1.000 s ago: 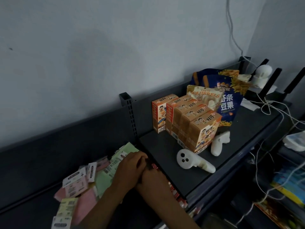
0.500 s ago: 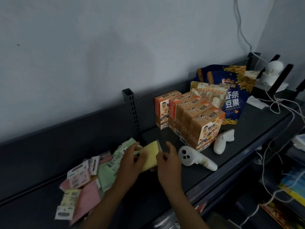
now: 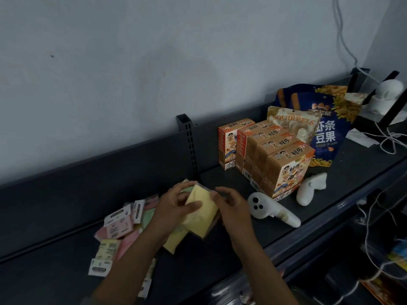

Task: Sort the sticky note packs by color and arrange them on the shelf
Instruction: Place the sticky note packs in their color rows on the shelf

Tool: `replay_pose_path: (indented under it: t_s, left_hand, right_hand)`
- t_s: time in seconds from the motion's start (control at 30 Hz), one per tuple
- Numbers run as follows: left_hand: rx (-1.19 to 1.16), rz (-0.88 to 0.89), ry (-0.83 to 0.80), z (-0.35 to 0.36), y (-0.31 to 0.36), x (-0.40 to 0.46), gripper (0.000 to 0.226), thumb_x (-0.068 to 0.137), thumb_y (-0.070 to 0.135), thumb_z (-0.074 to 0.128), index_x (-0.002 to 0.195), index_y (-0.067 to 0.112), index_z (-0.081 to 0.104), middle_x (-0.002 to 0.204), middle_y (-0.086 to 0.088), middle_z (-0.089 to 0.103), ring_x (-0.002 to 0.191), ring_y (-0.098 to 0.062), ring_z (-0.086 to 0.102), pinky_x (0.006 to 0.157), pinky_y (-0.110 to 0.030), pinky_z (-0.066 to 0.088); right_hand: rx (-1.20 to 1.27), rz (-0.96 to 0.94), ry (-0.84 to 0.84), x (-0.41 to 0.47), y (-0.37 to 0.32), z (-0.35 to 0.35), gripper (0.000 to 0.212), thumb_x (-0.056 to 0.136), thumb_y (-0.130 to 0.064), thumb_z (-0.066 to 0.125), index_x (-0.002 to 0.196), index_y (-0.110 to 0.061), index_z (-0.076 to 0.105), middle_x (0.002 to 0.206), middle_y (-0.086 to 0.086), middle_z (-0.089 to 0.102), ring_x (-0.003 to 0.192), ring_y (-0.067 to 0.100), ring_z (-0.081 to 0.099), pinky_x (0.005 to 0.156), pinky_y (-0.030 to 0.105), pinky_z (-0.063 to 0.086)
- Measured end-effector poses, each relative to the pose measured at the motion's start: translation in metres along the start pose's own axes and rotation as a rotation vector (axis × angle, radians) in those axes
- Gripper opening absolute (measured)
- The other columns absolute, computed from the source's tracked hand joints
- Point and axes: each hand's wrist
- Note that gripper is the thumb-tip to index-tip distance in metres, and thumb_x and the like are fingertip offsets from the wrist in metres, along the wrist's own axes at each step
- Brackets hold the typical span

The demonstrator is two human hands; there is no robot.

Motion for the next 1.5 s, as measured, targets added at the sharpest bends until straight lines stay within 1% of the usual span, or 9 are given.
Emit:
replay_pose_path:
  t_s: [0.17, 0.27, 0.43, 0.67, 0.9, 1.13, 1.23, 1.37, 1.5]
  left_hand:
    - [-0.097, 0.084, 0.251, -0.001, -0.009, -0.003, 0.048, 0.088, 0.008, 0.074, 0.126, 0.033, 0.06, 0.114, 0.003, 0.072, 0.104, -0.02, 0.07, 0.086, -0.046, 0.06]
    - [-0.074, 0.081, 0.337, -0.001, -0.017, -0.008, 0.044, 0.082, 0.016, 0.082, 0.116, 0.031, 0.06, 0.115, 0.0, 0.068, 0.103, -0.023, 0.068, 0.084, -0.05, 0.06]
    - [-0.037, 0.002, 0.396, -0.002, -0.036, -0.026, 0.035, 0.084, 0.009, 0.078, 0.11, 0.014, 0.055, 0.112, -0.006, 0.065, 0.086, -0.006, 0.07, 0.064, -0.03, 0.06]
    - [-0.026, 0.037, 0.409, -0.01, -0.044, -0.049, 0.041, 0.09, 0.013, 0.074, 0.122, 0.026, 0.051, 0.093, -0.009, 0.075, 0.074, -0.023, 0.071, 0.06, -0.035, 0.056]
    - [0.014, 0.135, 0.504, -0.064, -0.032, -0.076, 0.028, 0.098, 0.017, 0.063, 0.123, 0.028, 0.057, 0.08, -0.018, 0.068, 0.07, -0.021, 0.066, 0.06, -0.032, 0.055]
    - [0.157, 0.122, 0.665, -0.161, -0.036, -0.138, 0.024, 0.099, 0.024, 0.063, 0.121, 0.031, 0.055, 0.083, -0.005, 0.074, 0.076, -0.019, 0.071, 0.06, -0.028, 0.054]
    - [0.271, 0.106, 0.734, -0.201, -0.044, -0.166, 0.023, 0.099, 0.031, 0.061, 0.119, 0.038, 0.053, 0.077, -0.004, 0.071, 0.074, -0.023, 0.069, 0.063, -0.041, 0.054]
    - [0.375, 0.088, 0.84, -0.244, -0.056, -0.206, 0.024, 0.098, 0.035, 0.063, 0.118, 0.043, 0.052, 0.069, -0.004, 0.067, 0.063, -0.022, 0.063, 0.055, -0.038, 0.049]
    - [0.405, 0.065, 0.909, -0.279, -0.067, -0.245, 0.026, 0.097, 0.038, 0.063, 0.119, 0.044, 0.051, 0.076, -0.005, 0.072, 0.068, -0.02, 0.069, 0.064, -0.05, 0.056]
  right_hand:
    - [0.043, 0.191, -0.109, 0.001, 0.006, 0.006, 0.049, 0.087, -0.04, 0.076, 0.127, -0.028, 0.05, 0.108, 0.003, 0.069, 0.092, 0.016, 0.072, 0.078, 0.04, 0.063]
    - [0.068, 0.222, -0.186, 0.0, 0.011, 0.012, 0.031, 0.09, -0.028, 0.075, 0.114, -0.013, 0.064, 0.102, 0.012, 0.072, 0.081, 0.024, 0.074, 0.062, 0.034, 0.061]
    - [0.152, 0.151, 0.02, 0.001, 0.028, 0.021, 0.025, 0.088, -0.018, 0.076, 0.111, -0.018, 0.067, 0.1, 0.003, 0.073, 0.083, 0.017, 0.071, 0.052, 0.023, 0.051]
    - [0.151, 0.088, 0.064, -0.006, 0.043, 0.047, 0.028, 0.093, -0.023, 0.07, 0.119, -0.027, 0.062, 0.106, -0.004, 0.071, 0.091, 0.014, 0.071, 0.076, 0.044, 0.062]
    - [0.129, 0.018, -0.072, -0.019, 0.033, 0.109, 0.023, 0.095, -0.024, 0.067, 0.115, -0.035, 0.062, 0.108, -0.001, 0.071, 0.093, 0.017, 0.071, 0.076, 0.044, 0.062]
    - [0.035, -0.029, -0.207, -0.064, 0.047, 0.216, 0.023, 0.095, -0.027, 0.067, 0.116, -0.034, 0.062, 0.114, -0.005, 0.066, 0.103, 0.016, 0.066, 0.087, 0.046, 0.058]
    - [0.027, -0.001, -0.264, -0.091, 0.059, 0.257, 0.021, 0.095, -0.027, 0.066, 0.11, -0.041, 0.061, 0.11, -0.002, 0.068, 0.095, 0.019, 0.068, 0.083, 0.051, 0.059]
    - [-0.019, 0.001, -0.326, -0.126, 0.074, 0.3, 0.025, 0.095, -0.025, 0.064, 0.115, -0.04, 0.061, 0.111, -0.004, 0.069, 0.098, 0.019, 0.068, 0.083, 0.052, 0.059]
    - [-0.033, 0.006, -0.395, -0.162, 0.084, 0.336, 0.031, 0.095, -0.021, 0.063, 0.123, -0.035, 0.06, 0.109, -0.004, 0.072, 0.089, 0.022, 0.07, 0.068, 0.039, 0.054]
Point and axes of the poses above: each hand's wrist, its own x-axis towards the middle knuckle, its own z-axis out of the palm, y = z × x
